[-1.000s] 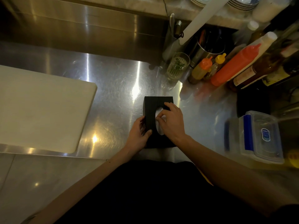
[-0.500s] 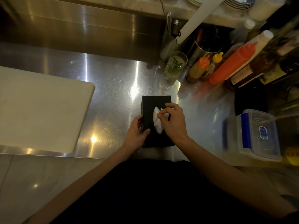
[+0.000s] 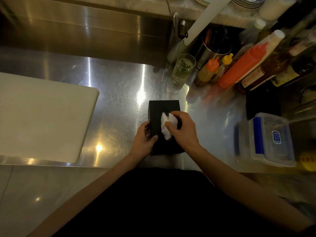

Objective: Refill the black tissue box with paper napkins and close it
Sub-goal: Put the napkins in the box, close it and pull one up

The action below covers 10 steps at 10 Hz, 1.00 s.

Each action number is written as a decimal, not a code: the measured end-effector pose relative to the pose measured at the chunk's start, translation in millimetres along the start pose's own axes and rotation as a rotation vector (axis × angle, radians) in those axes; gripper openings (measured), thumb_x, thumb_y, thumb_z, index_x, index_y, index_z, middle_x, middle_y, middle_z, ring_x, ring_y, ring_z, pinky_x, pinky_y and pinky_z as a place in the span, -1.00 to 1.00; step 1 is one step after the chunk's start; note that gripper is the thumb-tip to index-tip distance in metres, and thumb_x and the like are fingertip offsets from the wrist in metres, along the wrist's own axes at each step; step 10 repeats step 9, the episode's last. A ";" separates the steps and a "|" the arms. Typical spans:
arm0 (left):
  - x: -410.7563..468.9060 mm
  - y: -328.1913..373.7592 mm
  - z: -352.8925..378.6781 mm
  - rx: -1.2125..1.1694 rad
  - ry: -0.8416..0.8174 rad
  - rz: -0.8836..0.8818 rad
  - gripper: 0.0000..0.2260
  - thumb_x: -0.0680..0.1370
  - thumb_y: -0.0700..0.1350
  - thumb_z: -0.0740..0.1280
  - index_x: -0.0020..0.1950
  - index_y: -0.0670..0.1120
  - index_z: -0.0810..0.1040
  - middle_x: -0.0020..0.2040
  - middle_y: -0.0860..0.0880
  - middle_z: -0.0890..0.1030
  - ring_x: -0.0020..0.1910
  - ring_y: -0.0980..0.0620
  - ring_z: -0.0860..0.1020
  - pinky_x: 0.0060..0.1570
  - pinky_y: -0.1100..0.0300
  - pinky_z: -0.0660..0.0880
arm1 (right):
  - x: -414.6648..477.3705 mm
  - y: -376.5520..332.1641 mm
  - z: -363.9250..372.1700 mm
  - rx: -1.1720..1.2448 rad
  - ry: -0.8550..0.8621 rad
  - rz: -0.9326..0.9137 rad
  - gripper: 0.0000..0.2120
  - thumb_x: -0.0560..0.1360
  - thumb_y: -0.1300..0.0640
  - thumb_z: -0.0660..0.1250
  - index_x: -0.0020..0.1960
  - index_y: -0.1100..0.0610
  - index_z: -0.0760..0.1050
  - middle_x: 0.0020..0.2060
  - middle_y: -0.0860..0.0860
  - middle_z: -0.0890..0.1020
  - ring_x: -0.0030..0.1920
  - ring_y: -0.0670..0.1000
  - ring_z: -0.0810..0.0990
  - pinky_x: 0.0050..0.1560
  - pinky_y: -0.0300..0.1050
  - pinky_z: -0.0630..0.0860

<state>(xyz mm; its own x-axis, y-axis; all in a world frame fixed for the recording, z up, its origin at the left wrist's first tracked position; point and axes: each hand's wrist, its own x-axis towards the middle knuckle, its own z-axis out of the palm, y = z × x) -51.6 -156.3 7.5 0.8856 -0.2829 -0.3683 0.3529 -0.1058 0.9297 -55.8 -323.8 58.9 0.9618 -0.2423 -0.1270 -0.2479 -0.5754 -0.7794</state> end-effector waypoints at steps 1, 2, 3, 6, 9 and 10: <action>0.7 -1.6 -1.0 0.017 -0.007 -0.002 -0.49 0.52 -0.30 0.35 0.41 -0.08 0.28 0.34 0.01 0.43 0.32 0.13 0.42 0.26 0.31 0.43 | -2.4 3.1 -0.6 0.018 -0.018 0.042 -0.54 0.47 0.08 0.44 0.32 0.04 0.41 0.23 -0.05 0.48 0.15 -0.17 0.41 0.06 -0.47 0.35; 2.4 -3.0 -2.3 0.097 -0.021 0.011 -0.47 0.53 -0.25 0.35 0.45 -0.10 0.25 0.40 -0.04 0.38 0.34 0.12 0.39 0.15 0.44 0.42 | -4.9 9.1 -0.9 0.020 -0.038 0.084 -0.51 0.48 0.08 0.43 0.36 0.04 0.38 0.27 -0.03 0.48 0.18 -0.16 0.41 0.03 -0.50 0.29; 1.6 -1.8 -2.6 0.158 -0.027 0.044 -0.47 0.54 -0.23 0.35 0.46 -0.11 0.25 0.40 -0.06 0.36 0.32 0.12 0.39 0.12 0.48 0.40 | -7.5 11.6 -1.4 0.007 -0.048 0.091 -0.52 0.49 0.07 0.41 0.37 0.05 0.37 0.27 -0.01 0.48 0.20 -0.11 0.44 0.07 -0.47 0.29; 5.6 5.6 -11.7 0.338 -0.093 0.095 -0.51 0.53 -0.15 0.35 0.43 -0.04 0.30 0.36 -0.12 0.38 0.34 -0.06 0.40 0.25 0.13 0.40 | -20.6 2.9 -3.3 -0.048 -0.007 0.104 -0.52 0.55 0.05 0.33 0.43 0.08 0.31 0.34 0.03 0.45 0.31 -0.03 0.42 0.16 -0.37 0.29; 0.2 33.6 -28.7 0.469 -0.205 0.109 -0.47 0.60 -0.01 0.26 0.53 -0.07 0.18 0.48 -0.10 0.32 0.42 -0.05 0.34 0.26 0.20 0.31 | -32.2 -19.5 -6.8 -0.108 0.078 0.114 -0.46 0.59 -0.03 0.26 0.50 0.06 0.20 0.44 0.04 0.34 0.43 0.03 0.31 0.28 -0.20 0.22; 0.2 33.6 -28.7 0.469 -0.205 0.109 -0.47 0.60 -0.01 0.26 0.53 -0.07 0.18 0.48 -0.10 0.32 0.42 -0.05 0.34 0.26 0.20 0.31 | -32.2 -19.5 -6.8 -0.108 0.078 0.114 -0.46 0.59 -0.03 0.26 0.50 0.06 0.20 0.44 0.04 0.34 0.43 0.03 0.31 0.28 -0.20 0.22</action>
